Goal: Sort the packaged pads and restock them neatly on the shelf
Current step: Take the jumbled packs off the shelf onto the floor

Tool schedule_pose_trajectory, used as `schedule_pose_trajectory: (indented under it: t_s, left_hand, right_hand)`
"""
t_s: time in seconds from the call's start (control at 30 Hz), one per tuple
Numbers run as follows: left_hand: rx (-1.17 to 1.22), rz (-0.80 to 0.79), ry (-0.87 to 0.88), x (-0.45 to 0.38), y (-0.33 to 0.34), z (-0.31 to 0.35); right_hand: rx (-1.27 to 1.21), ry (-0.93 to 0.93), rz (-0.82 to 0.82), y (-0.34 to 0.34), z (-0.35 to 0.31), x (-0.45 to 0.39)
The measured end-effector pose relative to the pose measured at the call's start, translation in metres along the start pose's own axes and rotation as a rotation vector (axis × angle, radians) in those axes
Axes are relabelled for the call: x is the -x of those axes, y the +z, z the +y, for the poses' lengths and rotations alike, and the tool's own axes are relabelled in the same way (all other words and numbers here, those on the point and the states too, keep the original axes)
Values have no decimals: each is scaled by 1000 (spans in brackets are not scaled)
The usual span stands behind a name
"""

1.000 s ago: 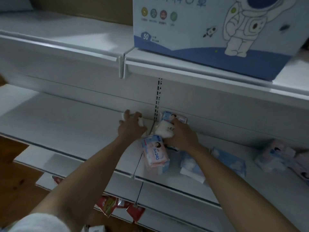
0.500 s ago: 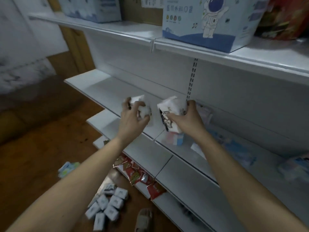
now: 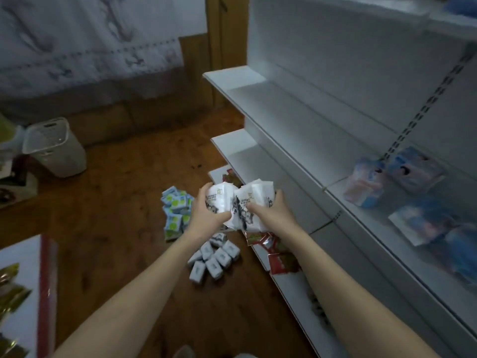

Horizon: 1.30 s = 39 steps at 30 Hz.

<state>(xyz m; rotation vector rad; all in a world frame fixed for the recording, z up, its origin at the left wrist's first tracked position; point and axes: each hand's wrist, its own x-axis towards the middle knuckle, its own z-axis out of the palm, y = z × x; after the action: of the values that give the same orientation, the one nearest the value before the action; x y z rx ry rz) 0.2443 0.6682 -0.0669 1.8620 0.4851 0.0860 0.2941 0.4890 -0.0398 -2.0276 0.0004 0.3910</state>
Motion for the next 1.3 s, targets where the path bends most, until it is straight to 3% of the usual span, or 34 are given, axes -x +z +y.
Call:
schedule_pose_trajectory:
  t_s: [0.17, 0.33, 0.47, 0.6, 0.77, 0.93, 1.13, 1.3]
  left_hand:
    - [56, 116, -228, 27, -65, -83]
    - [163, 197, -505, 54, -123, -178]
    - [195, 162, -637, 64, -152, -235]
    - [267, 99, -701, 50, -156, -274]
    - [409, 86, -770, 16, -123, -304]
    - [551, 197, -877, -39, -72, -365]
    - [495, 192, -995, -139, 6, -494]
    - [378, 94, -1031, -229, 70, -588]
  right_hand:
    - [35, 43, -150, 117, 24, 3]
    - [70, 241, -292, 228, 109, 1]
    - [99, 357, -279, 264, 102, 32]
    - [82, 392, -257, 282, 108, 12]
    - [117, 486, -235, 290, 150, -25]
    - [125, 624, -312, 313, 234, -86]
    - [277, 606, -494, 362, 357, -229]
    - [343, 580, -473, 398, 453, -363]
